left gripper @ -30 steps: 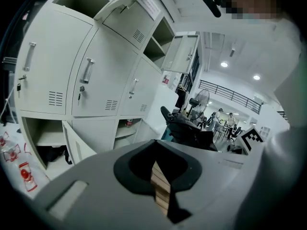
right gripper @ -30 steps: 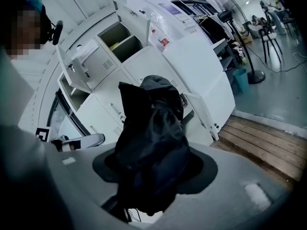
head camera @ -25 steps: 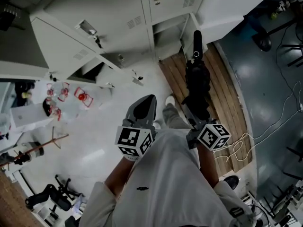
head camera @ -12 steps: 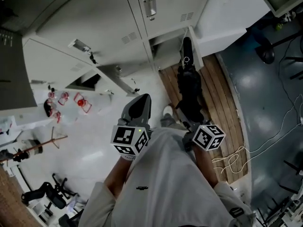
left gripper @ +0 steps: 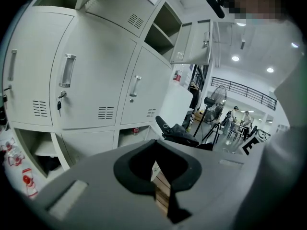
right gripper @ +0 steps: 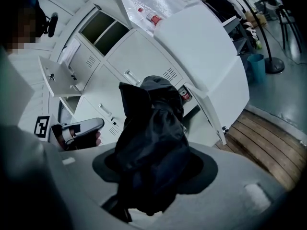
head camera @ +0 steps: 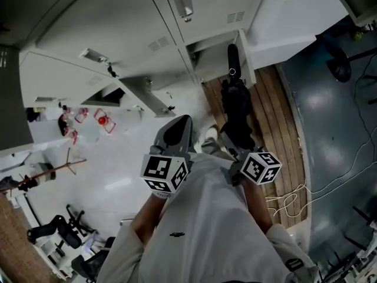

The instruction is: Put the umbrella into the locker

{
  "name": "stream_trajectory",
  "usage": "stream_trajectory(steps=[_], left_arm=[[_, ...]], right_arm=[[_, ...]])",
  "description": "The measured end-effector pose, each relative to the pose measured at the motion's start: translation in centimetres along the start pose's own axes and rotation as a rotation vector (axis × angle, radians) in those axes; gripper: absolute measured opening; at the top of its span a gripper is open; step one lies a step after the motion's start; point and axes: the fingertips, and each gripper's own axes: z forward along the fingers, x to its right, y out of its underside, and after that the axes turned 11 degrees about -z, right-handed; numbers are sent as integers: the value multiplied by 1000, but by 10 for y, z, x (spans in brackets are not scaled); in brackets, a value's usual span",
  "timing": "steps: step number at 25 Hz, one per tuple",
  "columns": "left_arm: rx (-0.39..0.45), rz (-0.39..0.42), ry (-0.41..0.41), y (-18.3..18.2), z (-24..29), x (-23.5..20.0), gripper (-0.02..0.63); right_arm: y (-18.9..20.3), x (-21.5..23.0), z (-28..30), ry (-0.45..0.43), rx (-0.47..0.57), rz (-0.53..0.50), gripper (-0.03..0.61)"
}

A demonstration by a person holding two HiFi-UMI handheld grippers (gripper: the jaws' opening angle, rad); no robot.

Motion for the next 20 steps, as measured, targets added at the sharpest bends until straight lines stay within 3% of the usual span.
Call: stream_trajectory(steps=[20], left_arm=[[-56,-28,10,10,36,-18,18]], right_arm=[[1,16,27,19,-75,-23,262]])
